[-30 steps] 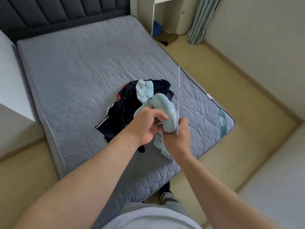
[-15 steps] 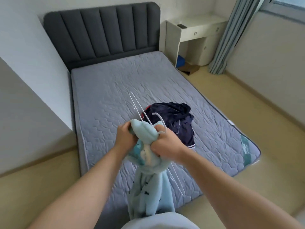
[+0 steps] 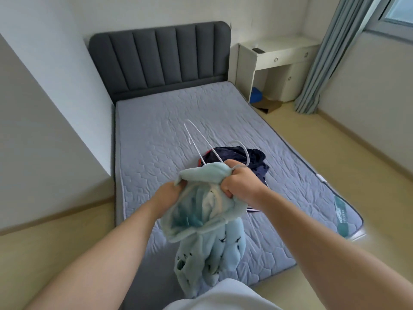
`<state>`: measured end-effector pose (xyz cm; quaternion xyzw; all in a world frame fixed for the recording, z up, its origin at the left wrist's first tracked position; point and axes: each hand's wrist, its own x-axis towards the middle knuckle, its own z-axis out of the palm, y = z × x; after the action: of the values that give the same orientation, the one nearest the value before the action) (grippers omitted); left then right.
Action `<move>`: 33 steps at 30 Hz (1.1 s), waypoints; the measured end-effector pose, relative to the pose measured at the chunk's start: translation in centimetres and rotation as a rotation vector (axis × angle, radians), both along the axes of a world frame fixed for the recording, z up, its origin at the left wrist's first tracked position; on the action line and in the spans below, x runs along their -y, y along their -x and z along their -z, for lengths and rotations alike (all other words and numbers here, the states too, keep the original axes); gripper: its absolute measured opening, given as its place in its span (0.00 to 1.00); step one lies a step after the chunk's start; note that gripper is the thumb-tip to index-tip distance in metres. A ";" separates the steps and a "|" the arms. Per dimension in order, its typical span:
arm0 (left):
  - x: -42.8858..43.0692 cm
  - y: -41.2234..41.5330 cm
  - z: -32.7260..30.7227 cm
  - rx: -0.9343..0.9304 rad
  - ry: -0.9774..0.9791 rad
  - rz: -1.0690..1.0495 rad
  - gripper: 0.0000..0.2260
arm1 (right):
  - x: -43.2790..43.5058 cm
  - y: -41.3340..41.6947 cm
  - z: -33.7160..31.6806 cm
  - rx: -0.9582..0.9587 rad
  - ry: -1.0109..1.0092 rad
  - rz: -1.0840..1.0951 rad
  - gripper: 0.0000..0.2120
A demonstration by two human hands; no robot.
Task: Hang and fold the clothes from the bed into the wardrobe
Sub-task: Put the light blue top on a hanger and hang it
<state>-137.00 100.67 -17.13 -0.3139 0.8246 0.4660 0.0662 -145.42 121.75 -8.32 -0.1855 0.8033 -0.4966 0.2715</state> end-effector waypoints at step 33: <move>-0.2 -4.5 -3.6 0.002 -0.147 -0.230 0.27 | 1.5 -1.6 4.4 0.263 0.279 0.323 0.17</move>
<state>-132.46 100.86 -13.50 -0.4013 0.7466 0.5294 0.0361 -143.83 120.29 -12.71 -0.0241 0.7039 -0.6595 0.2627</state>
